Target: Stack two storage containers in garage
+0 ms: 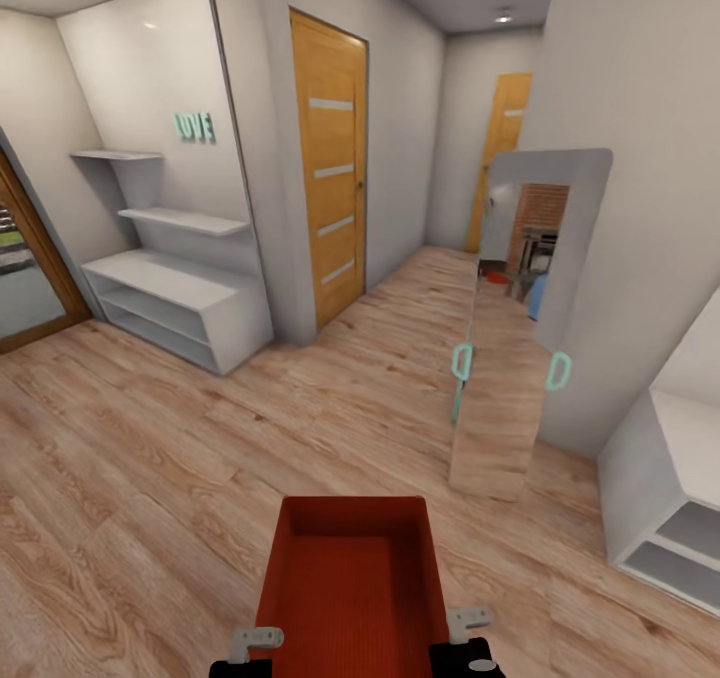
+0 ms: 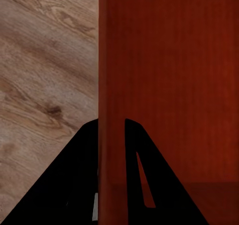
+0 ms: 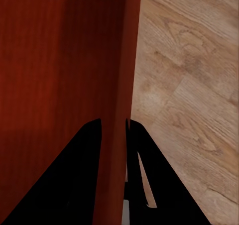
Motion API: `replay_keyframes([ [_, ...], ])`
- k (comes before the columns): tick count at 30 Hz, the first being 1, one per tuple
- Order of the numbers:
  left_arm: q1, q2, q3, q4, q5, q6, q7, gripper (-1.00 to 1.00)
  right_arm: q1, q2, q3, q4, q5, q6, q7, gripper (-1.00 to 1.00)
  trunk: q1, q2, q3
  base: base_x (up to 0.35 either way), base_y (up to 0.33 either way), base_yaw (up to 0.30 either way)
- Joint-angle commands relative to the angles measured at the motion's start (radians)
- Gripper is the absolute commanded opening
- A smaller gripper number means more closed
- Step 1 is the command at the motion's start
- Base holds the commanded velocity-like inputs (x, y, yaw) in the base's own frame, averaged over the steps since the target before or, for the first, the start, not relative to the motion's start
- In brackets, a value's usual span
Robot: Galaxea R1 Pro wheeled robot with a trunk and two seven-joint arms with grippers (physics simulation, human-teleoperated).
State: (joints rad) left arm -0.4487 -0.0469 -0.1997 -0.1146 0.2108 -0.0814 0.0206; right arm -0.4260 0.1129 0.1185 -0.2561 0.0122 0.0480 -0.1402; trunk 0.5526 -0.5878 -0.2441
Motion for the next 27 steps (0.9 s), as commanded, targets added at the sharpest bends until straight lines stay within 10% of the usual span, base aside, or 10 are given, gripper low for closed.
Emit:
replay_keyframes([
  [1,-0.001,-0.002,-0.042,0.003,0.012,-0.003,-0.002,-1.0,0.0,0.001,0.021,-0.003,-0.004,0.004,0.001,-1.0,0.001,-0.001,-0.001,0.325,0.1,0.001],
  [27,-0.001,-0.002,-0.043,0.003,0.012,-0.003,-0.002,-1.0,0.0,0.001,0.021,-0.004,-0.004,0.004,0.001,-1.0,0.001,-0.001,-0.001,0.322,0.138,0.0],
])
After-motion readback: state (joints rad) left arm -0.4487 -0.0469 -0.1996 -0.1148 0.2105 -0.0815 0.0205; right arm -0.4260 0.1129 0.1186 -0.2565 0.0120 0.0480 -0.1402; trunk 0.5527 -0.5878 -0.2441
